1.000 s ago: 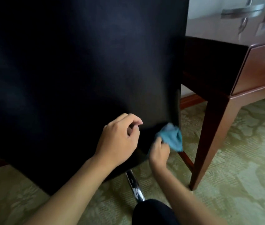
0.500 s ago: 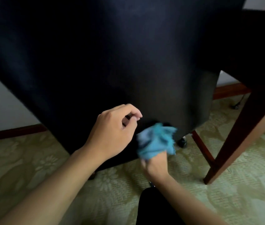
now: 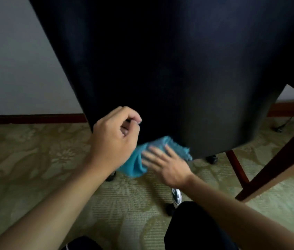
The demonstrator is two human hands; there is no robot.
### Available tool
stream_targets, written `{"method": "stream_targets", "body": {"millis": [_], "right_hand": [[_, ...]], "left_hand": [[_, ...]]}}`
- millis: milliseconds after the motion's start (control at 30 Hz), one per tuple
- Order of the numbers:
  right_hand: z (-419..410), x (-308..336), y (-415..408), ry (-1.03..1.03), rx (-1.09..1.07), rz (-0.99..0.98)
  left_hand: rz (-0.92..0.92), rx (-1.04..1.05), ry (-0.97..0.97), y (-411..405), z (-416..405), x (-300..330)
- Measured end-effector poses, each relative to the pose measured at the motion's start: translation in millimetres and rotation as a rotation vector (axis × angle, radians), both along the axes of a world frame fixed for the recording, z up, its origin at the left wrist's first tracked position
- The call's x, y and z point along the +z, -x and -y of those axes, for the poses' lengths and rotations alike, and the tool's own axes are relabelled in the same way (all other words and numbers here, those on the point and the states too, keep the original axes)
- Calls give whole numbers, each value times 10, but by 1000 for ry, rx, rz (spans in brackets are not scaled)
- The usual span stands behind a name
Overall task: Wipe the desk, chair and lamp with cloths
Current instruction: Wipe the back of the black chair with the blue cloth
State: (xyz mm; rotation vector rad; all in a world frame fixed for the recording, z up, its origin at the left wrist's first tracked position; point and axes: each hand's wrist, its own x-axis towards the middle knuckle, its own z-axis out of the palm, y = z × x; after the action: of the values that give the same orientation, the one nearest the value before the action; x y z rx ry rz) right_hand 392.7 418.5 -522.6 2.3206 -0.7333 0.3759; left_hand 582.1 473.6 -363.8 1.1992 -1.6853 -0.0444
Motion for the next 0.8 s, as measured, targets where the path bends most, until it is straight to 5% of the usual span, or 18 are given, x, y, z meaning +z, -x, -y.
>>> {"method": "stream_targets", "body": {"millis": [100,267,367,433,533,600,700,800], "right_hand": [[-88,43,-24,-54,-18,-146],[301,1285,-615,131,56,351],[390,1674,-1050,207,42,461],[300,1381,-1145,117,15,282],[5,474,-948,-201,-30,-257],[-191,178,-781,-296,-98,-344],[-133,543,-741,-205,-73,-202],[189,1494,-890,11,-1,113]], "left_hand": [[37,1,-83,-143,-110,-121],[-5,131,-49,-313,-72,-12],[-115,244,-71,-435,-33,44],[-158,324,-150,-525,-54,-41],[-166,456,-446,-578,-132,-367],[-225,367,-648,-564,-200,-611],[-184,271,-672,-491,-213,-642],[-216,258,-367,-438,-33,-123]]}}
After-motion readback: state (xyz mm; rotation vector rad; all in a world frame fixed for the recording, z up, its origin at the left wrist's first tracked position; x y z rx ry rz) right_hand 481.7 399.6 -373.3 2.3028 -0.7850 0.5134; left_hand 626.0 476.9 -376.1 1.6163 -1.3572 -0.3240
